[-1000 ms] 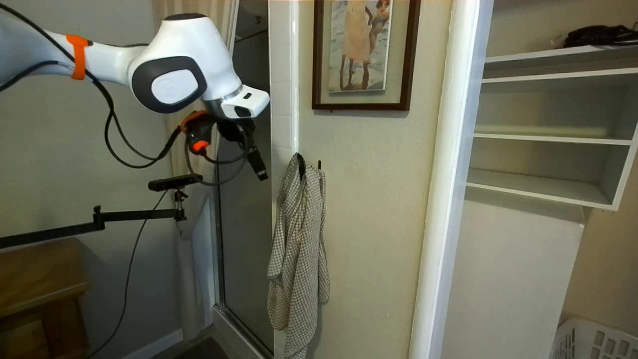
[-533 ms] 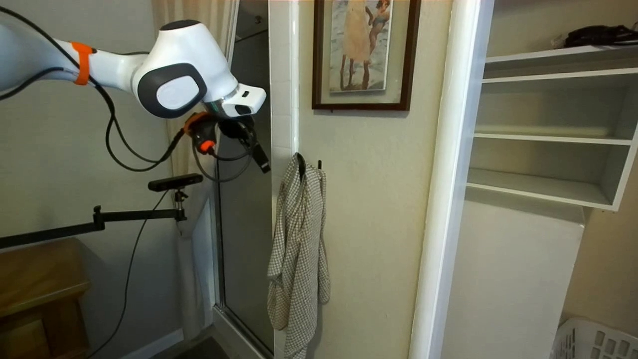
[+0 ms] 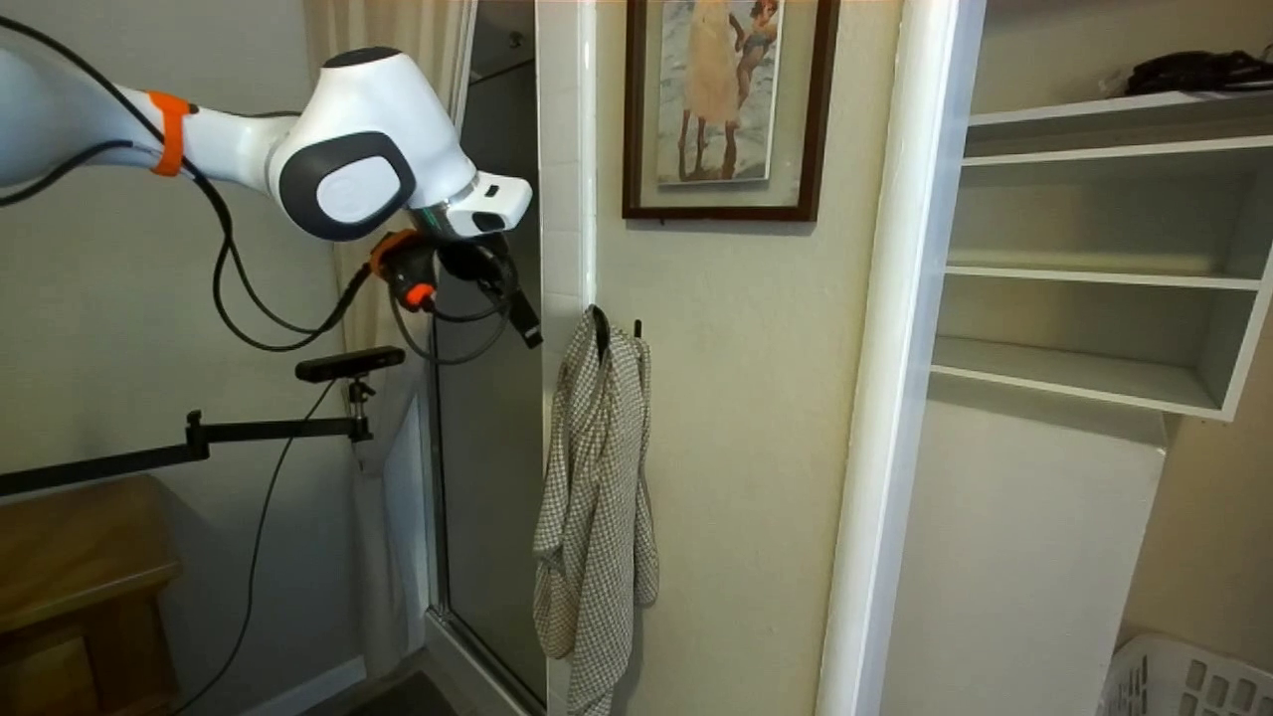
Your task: Push the cloth on the hook backwards
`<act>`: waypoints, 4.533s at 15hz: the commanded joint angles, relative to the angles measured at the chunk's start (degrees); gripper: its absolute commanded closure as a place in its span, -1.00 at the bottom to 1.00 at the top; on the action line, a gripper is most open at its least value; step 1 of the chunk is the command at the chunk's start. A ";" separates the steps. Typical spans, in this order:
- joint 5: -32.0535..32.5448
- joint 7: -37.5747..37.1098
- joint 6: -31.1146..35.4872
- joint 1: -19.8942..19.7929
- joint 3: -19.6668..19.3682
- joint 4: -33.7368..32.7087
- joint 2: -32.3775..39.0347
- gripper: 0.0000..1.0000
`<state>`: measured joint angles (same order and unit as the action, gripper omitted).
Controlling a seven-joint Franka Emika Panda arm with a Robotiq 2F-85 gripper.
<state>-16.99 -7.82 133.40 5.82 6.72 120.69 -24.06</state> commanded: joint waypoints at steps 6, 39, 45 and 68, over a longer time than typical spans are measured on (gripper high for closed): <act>4.27 10.77 13.59 2.41 -0.21 -2.32 8.15 -1.00; 5.95 1.03 13.46 3.52 2.95 -12.98 13.11 0.96; 8.20 -0.01 15.21 2.73 2.81 -12.78 16.85 0.96; 12.83 -9.42 -5.18 2.62 2.96 -15.70 11.77 -0.87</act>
<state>-5.86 -16.16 133.87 9.03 9.13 106.31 -8.56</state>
